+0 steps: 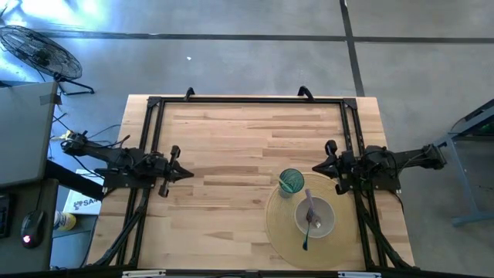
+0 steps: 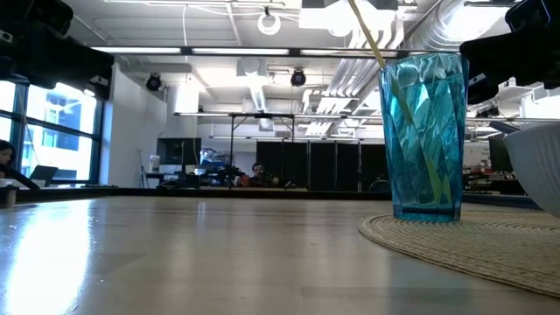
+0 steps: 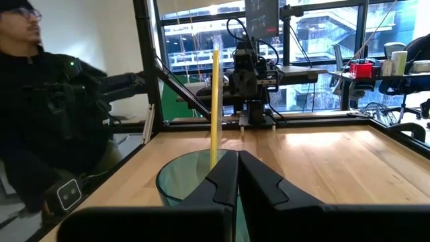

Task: Pick & Place Utensil
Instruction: Return to Home Position

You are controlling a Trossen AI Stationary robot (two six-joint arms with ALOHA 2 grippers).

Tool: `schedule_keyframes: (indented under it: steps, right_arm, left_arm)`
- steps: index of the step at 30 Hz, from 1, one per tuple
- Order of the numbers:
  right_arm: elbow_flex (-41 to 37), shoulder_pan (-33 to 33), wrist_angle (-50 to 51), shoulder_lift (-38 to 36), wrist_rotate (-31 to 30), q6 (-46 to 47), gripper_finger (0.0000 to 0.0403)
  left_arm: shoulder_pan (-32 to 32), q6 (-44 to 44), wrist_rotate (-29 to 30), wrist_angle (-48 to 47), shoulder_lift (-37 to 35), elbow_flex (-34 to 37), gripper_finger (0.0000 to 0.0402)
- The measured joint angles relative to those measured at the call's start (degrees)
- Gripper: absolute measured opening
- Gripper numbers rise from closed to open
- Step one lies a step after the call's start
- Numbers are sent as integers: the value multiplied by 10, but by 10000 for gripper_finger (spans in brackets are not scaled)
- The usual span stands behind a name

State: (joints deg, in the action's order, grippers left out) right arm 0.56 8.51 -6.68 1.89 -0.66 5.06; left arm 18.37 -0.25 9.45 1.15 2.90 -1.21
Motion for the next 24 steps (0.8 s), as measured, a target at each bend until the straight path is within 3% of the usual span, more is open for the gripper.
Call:
schedule_keyframes:
  steps: [24]
  right_arm:
    - [0, 0, 0, 0, 0, 0, 7]
  left_arm:
    - [0, 0, 0, -1, 0, 0, 1]
